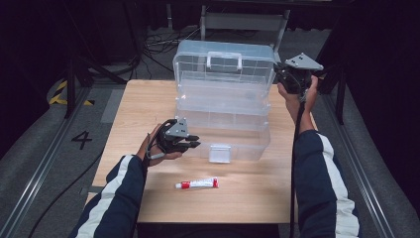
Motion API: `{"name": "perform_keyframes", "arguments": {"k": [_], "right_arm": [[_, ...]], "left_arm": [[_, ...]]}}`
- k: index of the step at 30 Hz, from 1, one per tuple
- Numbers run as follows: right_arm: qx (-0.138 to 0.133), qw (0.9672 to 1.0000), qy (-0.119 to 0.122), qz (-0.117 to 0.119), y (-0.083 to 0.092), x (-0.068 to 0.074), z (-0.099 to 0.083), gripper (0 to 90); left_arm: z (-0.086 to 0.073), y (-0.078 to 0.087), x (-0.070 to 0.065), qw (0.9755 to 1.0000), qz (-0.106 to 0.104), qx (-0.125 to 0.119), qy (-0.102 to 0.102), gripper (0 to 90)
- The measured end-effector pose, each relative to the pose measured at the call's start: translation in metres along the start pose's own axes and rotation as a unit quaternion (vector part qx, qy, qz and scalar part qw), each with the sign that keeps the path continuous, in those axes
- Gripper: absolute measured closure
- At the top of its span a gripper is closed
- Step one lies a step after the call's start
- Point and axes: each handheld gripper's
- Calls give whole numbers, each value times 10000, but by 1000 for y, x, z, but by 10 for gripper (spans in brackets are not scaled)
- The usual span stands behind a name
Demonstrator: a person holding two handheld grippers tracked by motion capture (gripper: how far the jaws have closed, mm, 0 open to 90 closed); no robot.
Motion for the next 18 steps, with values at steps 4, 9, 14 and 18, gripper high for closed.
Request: {"name": "perform_keyframes", "arguments": {"k": [4,9,14,18], "right_arm": [[45,10000,8,1,-2,-1,1,849],[46,10000,-50,-2,-4,-2,1,849],[86,9999,-98,6,-8,-4,1,850],[93,9998,-164,25,-12,-6,1,850]], "left_arm": [[0,0,0,10000,-8,15,4,772],[0,0,1,10000,-23,4,3,772],[0,0,1,10000,-17,8,6,773],[0,0,1,10000,-40,-7,4,773]]}}
Point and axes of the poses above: each handheld gripper's, and its own axes: y roughly backward along the jaws, z roughly out of its top, x roughly to its left, and after that the axes turned 15 degrees about -x, right-handed
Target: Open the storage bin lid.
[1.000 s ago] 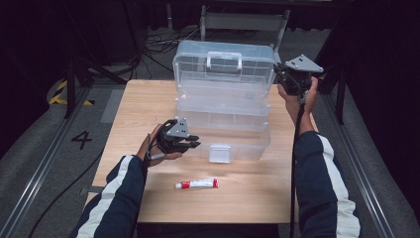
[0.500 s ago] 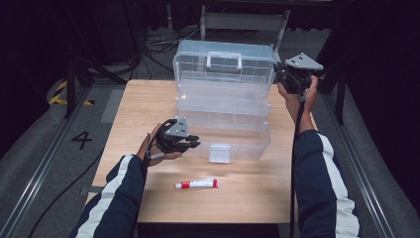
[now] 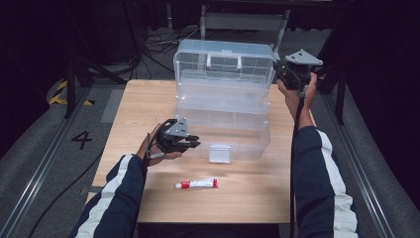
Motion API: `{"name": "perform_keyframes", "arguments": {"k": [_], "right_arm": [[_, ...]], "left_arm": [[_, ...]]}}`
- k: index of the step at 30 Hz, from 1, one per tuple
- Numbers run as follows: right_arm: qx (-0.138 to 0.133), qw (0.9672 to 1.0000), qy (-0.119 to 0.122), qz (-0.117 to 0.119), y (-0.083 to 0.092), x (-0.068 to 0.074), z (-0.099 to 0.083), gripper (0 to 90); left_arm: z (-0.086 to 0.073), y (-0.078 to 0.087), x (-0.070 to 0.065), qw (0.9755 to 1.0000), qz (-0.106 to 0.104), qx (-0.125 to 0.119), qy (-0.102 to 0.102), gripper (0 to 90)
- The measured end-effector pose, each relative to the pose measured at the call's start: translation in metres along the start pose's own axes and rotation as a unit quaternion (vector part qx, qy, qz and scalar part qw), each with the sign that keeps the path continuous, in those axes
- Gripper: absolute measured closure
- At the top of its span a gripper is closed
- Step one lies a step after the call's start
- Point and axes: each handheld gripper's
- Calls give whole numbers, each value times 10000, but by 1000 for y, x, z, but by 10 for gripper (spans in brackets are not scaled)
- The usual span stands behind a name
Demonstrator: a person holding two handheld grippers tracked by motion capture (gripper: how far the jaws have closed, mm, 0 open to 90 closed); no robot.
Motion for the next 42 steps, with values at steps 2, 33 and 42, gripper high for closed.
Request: {"name": "perform_keyframes", "arguments": {"k": [2,33,42], "right_arm": [[15,10000,-9,1,-2,-1,0,850],[265,9996,62,-87,-23,-5,2,841],[349,9993,79,-96,-36,-9,1,840]], "left_arm": [[0,0,0,10000,7,5,3,773],[0,0,2,10000,-58,28,24,776],[0,0,2,10000,-57,15,40,776]]}}
Point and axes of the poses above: each handheld gripper's, and its own axes: y roughly backward along the jaws, z roughly out of its top, x roughly to its left, and after that the axes turned 15 degrees about -x, right-handed
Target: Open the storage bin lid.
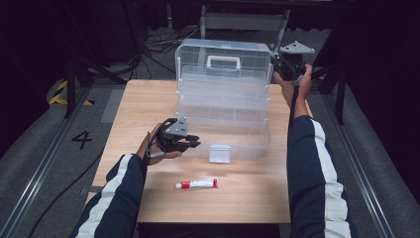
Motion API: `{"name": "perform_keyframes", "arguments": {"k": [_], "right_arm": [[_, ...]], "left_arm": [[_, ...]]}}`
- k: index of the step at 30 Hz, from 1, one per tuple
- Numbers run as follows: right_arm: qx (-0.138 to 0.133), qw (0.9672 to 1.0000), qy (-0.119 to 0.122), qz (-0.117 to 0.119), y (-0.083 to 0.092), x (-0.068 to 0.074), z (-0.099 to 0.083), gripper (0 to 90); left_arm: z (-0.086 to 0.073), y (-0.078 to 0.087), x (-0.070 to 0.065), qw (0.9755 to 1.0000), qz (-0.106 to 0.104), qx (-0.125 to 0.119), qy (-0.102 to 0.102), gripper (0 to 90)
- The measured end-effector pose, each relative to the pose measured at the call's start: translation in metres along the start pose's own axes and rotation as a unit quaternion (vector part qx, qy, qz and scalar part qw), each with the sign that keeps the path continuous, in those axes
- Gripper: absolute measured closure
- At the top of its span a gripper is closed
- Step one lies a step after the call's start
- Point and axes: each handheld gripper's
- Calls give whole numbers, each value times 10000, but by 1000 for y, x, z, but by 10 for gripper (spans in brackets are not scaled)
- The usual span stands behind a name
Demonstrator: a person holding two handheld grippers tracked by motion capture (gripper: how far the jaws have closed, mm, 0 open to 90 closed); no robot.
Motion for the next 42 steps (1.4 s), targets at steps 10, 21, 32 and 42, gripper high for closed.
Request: {"name": "perform_keyframes", "arguments": {"k": [10,21,32,42], "right_arm": [[78,10000,-59,-20,-15,-4,-3,841],[229,9996,-162,-11,-36,-9,-8,839],[401,9991,-145,10,-51,-13,-13,834],[439,9989,-146,67,-59,-16,-18,829]], "left_arm": [[0,0,1,10000,-17,-4,2,777],[-1,0,2,9999,-61,-36,72,778],[-1,0,0,10000,6,-39,60,774],[-1,0,0,10000,8,-55,60,774]]}}
Point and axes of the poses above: each handheld gripper's, and its own axes: y roughly backward along the jaws, z roughly out of its top, x roughly to its left, and after that the axes turned 15 degrees about -x, right-handed
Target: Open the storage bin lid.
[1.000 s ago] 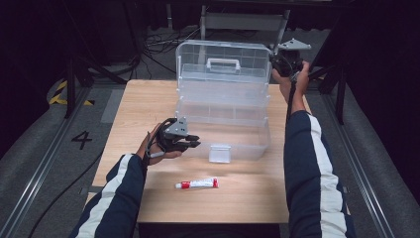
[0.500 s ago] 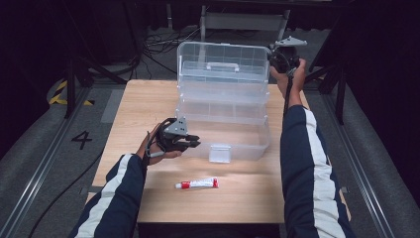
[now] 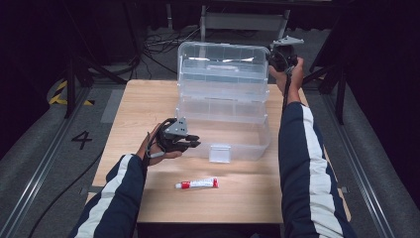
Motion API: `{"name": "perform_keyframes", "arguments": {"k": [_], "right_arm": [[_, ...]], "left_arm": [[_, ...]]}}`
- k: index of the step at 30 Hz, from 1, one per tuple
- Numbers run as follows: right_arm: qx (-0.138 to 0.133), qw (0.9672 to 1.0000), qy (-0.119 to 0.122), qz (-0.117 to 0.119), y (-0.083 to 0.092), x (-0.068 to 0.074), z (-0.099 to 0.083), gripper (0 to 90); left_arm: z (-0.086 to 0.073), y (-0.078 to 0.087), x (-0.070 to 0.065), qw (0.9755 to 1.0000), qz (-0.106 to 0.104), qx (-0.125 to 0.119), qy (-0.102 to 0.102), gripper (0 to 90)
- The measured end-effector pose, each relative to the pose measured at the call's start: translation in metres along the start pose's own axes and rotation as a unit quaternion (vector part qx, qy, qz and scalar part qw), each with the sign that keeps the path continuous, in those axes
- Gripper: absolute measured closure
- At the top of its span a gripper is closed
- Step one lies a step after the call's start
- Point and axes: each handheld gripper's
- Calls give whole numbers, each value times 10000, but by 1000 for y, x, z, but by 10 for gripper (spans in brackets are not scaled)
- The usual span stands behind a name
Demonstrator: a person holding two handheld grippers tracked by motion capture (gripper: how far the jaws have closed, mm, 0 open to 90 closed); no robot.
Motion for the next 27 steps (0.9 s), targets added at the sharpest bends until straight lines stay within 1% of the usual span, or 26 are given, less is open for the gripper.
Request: {"name": "perform_keyframes", "arguments": {"k": [3,5,7,9,11,12,15,21,24,27], "right_arm": [[35,10000,27,20,-3,-1,-1,828],[6,10000,-19,48,-4,-1,-2,829],[36,9999,-89,58,-6,-3,-3,829],[54,9999,-89,62,-7,-4,-3,829],[121,9999,-57,48,-10,-3,-3,828],[137,9998,-97,64,-11,-4,-3,828],[178,9998,-94,82,-13,-5,-4,826],[232,9995,-212,103,-19,-7,-7,825],[234,9994,-227,115,-20,-8,-8,824],[265,9994,-188,118,-21,-8,-9,822]], "left_arm": [[0,0,0,10000,-1,-7,26,774],[0,0,-1,10000,6,7,5,774],[0,0,-1,10000,14,1,5,773],[0,0,-1,10000,16,5,16,773],[0,0,-1,10000,13,-20,-39,773],[0,0,-1,10000,7,-22,-43,773],[0,0,-1,10000,-7,-13,-67,774],[0,0,-1,10000,-3,20,-87,774],[0,0,-1,10000,-10,8,-75,774],[0,0,0,10000,-18,11,-78,775]]}}
Point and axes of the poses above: each handheld gripper's, and its own axes: y roughly backward along the jaws, z roughly out of its top, x roughly to its left, and after that the axes turned 15 degrees about -x, right-handed
